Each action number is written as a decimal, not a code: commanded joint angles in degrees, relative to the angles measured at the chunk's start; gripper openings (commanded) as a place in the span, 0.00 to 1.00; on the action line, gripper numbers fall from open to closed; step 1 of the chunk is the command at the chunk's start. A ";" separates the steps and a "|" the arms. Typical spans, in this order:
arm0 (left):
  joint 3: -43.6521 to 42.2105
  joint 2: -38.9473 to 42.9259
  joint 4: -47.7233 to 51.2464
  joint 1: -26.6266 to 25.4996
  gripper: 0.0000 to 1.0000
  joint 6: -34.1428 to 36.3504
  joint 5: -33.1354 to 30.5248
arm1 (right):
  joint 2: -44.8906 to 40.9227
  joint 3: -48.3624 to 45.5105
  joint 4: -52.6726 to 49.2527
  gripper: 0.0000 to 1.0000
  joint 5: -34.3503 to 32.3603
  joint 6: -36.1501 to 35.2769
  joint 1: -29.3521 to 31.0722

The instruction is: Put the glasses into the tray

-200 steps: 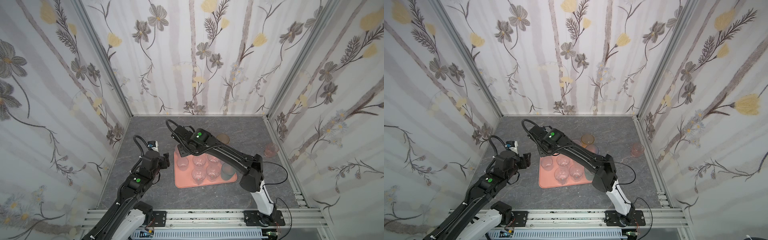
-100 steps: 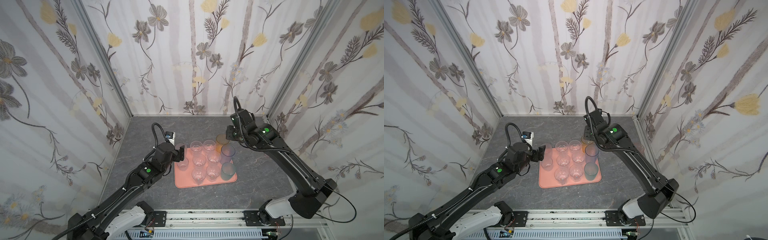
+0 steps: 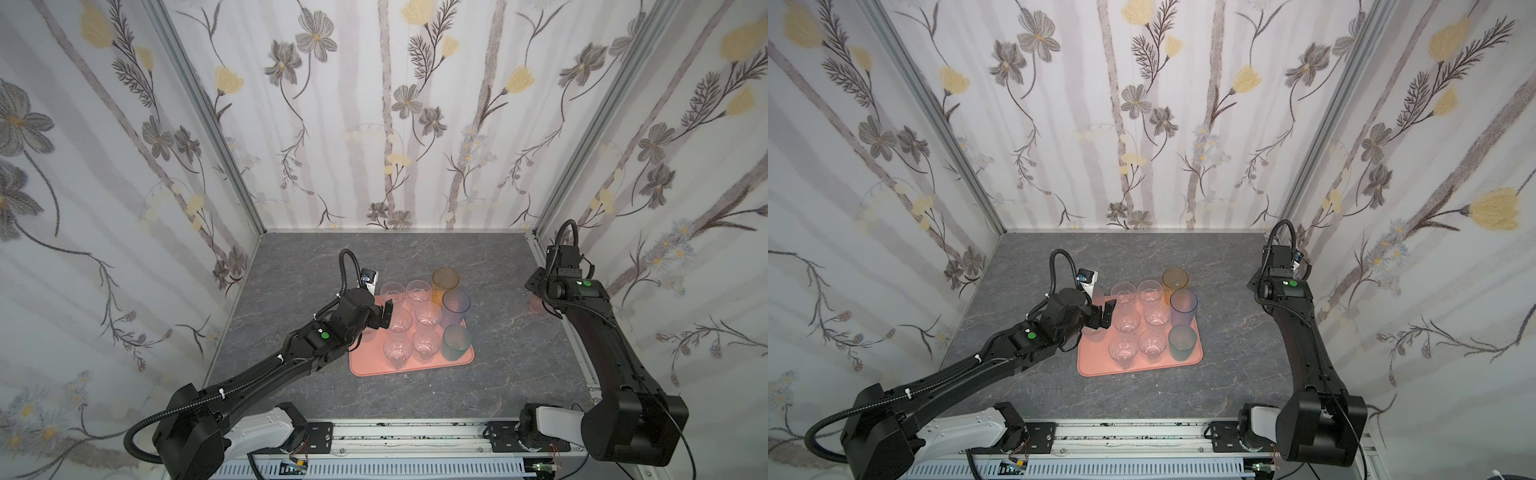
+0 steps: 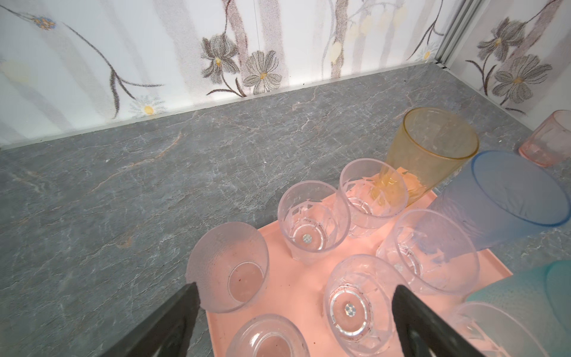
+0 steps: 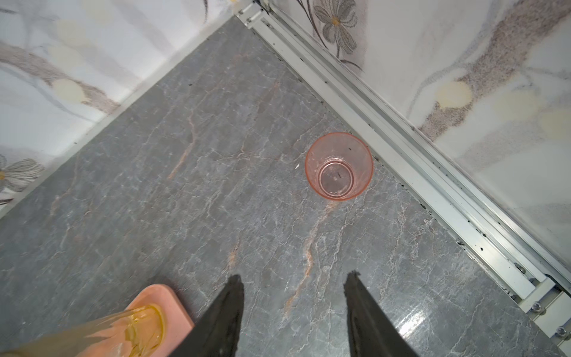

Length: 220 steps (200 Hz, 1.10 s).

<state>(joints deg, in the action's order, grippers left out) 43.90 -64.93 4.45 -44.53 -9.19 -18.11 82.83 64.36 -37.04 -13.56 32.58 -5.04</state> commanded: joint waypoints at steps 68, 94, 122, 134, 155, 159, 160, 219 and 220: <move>-4.94 4.01 -2.70 0.43 1.00 0.55 -1.62 | 19.41 5.94 8.82 0.53 2.60 -1.58 -3.31; -6.03 4.95 -2.69 0.83 1.00 0.34 -3.30 | 25.03 9.10 8.75 0.53 0.82 -1.75 -3.44; -7.27 6.11 -2.69 2.28 1.00 -0.38 -3.59 | 29.74 12.02 8.11 0.53 -1.04 -1.95 -3.90; -7.81 6.30 -2.69 3.40 1.00 -0.86 -3.52 | 31.42 13.00 7.90 0.53 -1.16 -2.06 -4.16; -8.61 7.15 -2.69 5.28 1.00 -2.04 -2.85 | 33.89 13.94 7.86 0.51 -0.79 -2.21 -4.37; -8.71 7.37 -2.69 5.66 1.00 -2.33 -2.71 | 34.33 13.95 7.86 0.50 -0.54 -2.27 -4.36; -8.73 7.45 -2.69 5.71 1.00 -2.37 -2.63 | 34.38 13.95 7.86 0.50 -0.52 -2.27 -4.36; -9.88 10.20 -2.60 8.21 1.00 -3.14 -1.00 | 33.80 10.09 9.61 0.15 0.16 -3.73 -3.76; -9.88 10.23 -2.60 8.22 1.00 -3.13 -0.94 | 33.67 10.04 9.61 0.15 0.18 -3.74 -3.67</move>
<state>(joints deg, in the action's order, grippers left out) 34.35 -55.61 3.31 -36.64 -11.38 -19.59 117.80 75.96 -29.91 -13.37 29.78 -9.15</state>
